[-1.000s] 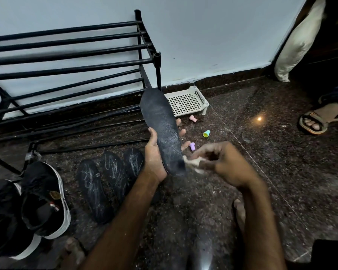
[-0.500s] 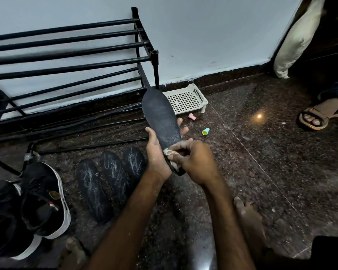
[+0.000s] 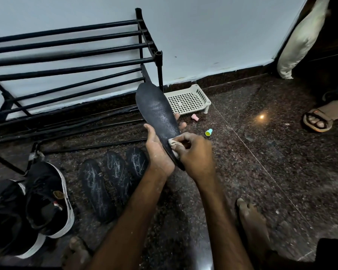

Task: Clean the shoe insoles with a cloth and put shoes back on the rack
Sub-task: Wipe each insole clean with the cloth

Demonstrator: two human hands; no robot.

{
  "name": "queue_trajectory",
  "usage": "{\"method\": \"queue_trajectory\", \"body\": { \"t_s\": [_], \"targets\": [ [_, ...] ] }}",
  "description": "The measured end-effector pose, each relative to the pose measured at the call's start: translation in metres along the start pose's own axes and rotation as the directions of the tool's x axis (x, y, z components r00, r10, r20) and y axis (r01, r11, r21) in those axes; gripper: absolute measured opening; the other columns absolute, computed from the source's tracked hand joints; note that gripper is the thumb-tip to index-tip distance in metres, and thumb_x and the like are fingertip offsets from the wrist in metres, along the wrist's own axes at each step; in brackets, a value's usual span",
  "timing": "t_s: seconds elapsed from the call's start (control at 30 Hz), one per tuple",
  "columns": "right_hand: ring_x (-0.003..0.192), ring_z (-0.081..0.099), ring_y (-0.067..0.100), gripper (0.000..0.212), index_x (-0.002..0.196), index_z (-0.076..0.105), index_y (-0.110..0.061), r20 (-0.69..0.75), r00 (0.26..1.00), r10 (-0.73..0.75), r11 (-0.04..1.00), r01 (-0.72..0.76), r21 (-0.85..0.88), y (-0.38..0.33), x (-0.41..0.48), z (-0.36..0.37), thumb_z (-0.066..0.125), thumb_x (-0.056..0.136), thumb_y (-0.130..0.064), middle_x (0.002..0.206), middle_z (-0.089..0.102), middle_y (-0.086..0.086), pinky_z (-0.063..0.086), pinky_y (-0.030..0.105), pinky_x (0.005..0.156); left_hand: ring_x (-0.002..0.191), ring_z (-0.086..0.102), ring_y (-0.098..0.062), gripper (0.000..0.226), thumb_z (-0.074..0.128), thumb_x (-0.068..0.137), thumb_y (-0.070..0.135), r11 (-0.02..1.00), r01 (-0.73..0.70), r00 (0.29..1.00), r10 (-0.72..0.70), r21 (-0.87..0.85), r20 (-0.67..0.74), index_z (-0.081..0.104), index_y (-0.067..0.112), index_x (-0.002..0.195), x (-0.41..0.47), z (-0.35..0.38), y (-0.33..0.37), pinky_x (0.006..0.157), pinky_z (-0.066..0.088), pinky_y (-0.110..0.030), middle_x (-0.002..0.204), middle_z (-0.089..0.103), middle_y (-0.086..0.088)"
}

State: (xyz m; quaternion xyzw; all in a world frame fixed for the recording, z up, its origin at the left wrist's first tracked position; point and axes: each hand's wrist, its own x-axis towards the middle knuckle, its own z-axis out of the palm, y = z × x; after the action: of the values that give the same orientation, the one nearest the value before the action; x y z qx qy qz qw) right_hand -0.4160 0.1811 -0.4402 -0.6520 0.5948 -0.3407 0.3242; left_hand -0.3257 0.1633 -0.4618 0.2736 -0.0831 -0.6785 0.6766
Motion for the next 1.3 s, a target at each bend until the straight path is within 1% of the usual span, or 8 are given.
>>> {"method": "queue_trajectory", "body": {
  "t_s": [0.17, 0.37, 0.57, 0.73, 0.83, 1.03, 1.17, 1.3],
  "targets": [
    [0.072, 0.066, 0.013, 0.005, 0.080, 0.072, -0.020, 0.060, 0.994, 0.094, 0.983, -0.083, -0.164, 0.006, -0.009, -0.011, 0.076, 0.082, -0.021, 0.080, 0.073, -0.002, 0.052, 0.025, 0.070, 0.094, 0.068, -0.020, 0.073, 0.018, 0.099, 0.065, 0.999, -0.029, 0.999, 0.028, -0.041, -0.023, 0.066, 0.014, 0.118, -0.001, -0.003, 0.001, 0.094, 0.051, -0.049, 0.111, 0.072, -0.003],
    [0.077, 0.064, 0.012, 0.004, 0.087, 0.071, -0.019, -0.020, 1.000, -0.023, 0.986, 0.019, -0.163, -0.015, 0.000, -0.007, 0.072, 0.085, -0.016, 0.086, 0.069, -0.005, 0.052, 0.025, 0.073, 0.077, 0.072, -0.019, 0.076, 0.014, 0.099, 0.064, 0.997, -0.029, 0.998, 0.032, 0.067, -0.048, 0.061, 0.008, 0.119, -0.005, 0.009, -0.001, 0.071, 0.058, -0.032, 0.092, 0.075, -0.007],
    [0.070, 0.065, 0.014, 0.020, 0.066, 0.064, -0.023, 0.128, 0.988, 0.091, 0.969, -0.059, -0.240, -0.011, -0.014, -0.018, 0.072, 0.082, -0.013, 0.076, 0.071, -0.003, 0.055, 0.028, 0.070, 0.092, 0.069, -0.019, 0.072, 0.017, 0.099, 0.064, 0.996, -0.093, 0.994, 0.093, 0.004, -0.054, 0.064, 0.011, 0.117, -0.003, 0.008, 0.008, 0.095, 0.051, -0.053, 0.104, 0.073, -0.003],
    [0.081, 0.065, 0.013, 0.009, 0.090, 0.072, -0.018, -0.054, 0.999, -0.005, 0.992, -0.002, -0.125, -0.013, 0.002, -0.006, 0.070, 0.084, -0.011, 0.090, 0.071, -0.002, 0.052, 0.025, 0.071, 0.082, 0.071, -0.020, 0.075, 0.013, 0.100, 0.063, 0.997, -0.057, 0.997, 0.059, 0.055, -0.040, 0.063, 0.008, 0.114, -0.004, 0.013, 0.010, 0.076, 0.060, -0.035, 0.090, 0.075, -0.006],
    [0.073, 0.058, 0.011, 0.012, 0.089, 0.069, -0.018, -0.063, 0.995, 0.077, 0.960, -0.090, -0.265, 0.001, -0.002, -0.012, 0.068, 0.086, -0.006, 0.090, 0.069, -0.001, 0.041, 0.017, 0.064, 0.105, 0.066, -0.022, 0.076, 0.014, 0.099, 0.064, 0.997, -0.076, 0.997, 0.075, -0.021, -0.027, 0.058, 0.010, 0.129, -0.004, 0.007, 0.014, 0.098, 0.048, -0.052, 0.116, 0.070, -0.007],
    [0.064, 0.070, 0.017, 0.015, 0.077, 0.068, -0.016, -0.065, 0.975, 0.210, 0.974, -0.203, 0.104, 0.035, 0.000, -0.033, 0.081, 0.079, -0.021, 0.071, 0.070, 0.001, 0.061, 0.040, 0.061, 0.109, 0.065, -0.022, 0.073, 0.019, 0.099, 0.064, 0.998, -0.059, 0.997, 0.061, -0.037, 0.055, 0.050, 0.011, 0.140, 0.000, -0.002, 0.022, 0.100, 0.044, -0.058, 0.129, 0.062, -0.005],
    [0.043, 0.053, 0.001, 0.034, 0.072, 0.064, -0.013, -0.156, 0.965, 0.212, 0.958, -0.174, 0.227, 0.040, 0.006, -0.043, 0.083, 0.073, -0.041, 0.060, 0.064, -0.001, 0.044, 0.019, 0.044, 0.104, 0.068, -0.022, 0.072, 0.021, 0.099, 0.063, 1.000, -0.015, 0.998, 0.015, 0.002, 0.057, 0.051, 0.011, 0.139, -0.001, -0.008, 0.019, 0.102, 0.043, -0.058, 0.126, 0.065, -0.006],
    [0.045, 0.053, 0.013, 0.047, 0.070, 0.058, -0.016, -0.117, 0.962, 0.248, 0.933, -0.205, 0.296, 0.040, 0.006, -0.040, 0.075, 0.070, -0.060, 0.055, 0.062, 0.001, 0.039, 0.023, 0.045, 0.114, 0.063, -0.023, 0.073, 0.020, 0.099, 0.064, 0.994, 0.008, 0.998, -0.015, 0.109, 0.060, 0.051, 0.012, 0.140, -0.003, -0.010, 0.015, 0.109, 0.036, -0.058, 0.128, 0.065, -0.005]
  ]
}}
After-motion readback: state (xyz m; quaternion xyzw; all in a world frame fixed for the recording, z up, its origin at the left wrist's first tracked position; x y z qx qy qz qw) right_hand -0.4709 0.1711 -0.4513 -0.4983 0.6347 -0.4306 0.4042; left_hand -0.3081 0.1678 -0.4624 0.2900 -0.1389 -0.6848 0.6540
